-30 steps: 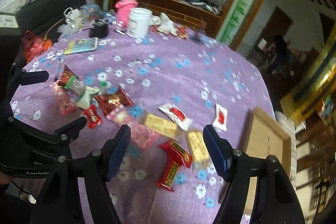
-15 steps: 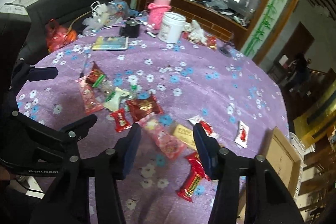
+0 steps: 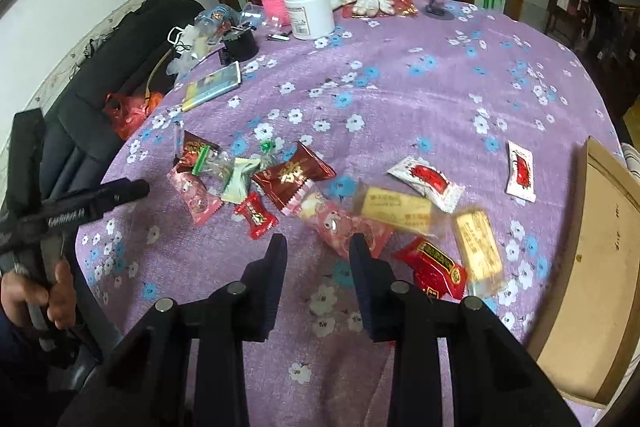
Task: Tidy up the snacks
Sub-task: 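Grasp the pink cartoon candy bar with the right gripper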
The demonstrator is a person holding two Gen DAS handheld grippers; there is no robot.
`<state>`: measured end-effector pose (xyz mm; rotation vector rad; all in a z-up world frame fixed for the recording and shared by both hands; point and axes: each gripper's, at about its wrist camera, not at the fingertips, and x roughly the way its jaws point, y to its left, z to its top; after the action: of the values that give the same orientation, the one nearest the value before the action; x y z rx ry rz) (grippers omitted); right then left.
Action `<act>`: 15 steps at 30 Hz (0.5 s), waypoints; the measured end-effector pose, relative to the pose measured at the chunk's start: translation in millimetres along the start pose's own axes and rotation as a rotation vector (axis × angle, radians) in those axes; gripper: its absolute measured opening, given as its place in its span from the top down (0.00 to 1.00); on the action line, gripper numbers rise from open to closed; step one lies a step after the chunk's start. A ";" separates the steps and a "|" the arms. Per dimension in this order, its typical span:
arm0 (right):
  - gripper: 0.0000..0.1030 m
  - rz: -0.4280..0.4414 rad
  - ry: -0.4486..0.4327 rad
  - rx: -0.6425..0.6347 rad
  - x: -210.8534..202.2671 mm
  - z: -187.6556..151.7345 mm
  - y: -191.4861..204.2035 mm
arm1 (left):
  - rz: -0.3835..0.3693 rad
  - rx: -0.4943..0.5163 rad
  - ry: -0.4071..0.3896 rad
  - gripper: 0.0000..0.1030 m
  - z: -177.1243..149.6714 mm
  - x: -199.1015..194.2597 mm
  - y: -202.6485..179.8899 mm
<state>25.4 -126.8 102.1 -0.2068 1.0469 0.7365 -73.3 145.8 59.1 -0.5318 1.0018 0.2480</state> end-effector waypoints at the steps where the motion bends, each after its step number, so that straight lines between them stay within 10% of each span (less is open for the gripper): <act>1: 0.70 -0.004 -0.001 0.003 -0.4 -0.5 -1.0 | -0.032 -0.046 0.032 0.41 2.9 7.6 3.5; 15: 0.70 -0.072 -0.011 0.073 -8.0 -6.4 -28.1 | 0.091 -0.002 0.106 0.49 19.7 58.7 -27.6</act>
<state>36.6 -154.5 100.5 -0.1762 1.0494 0.6327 -16.1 130.4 26.1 -0.5065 1.1301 0.3042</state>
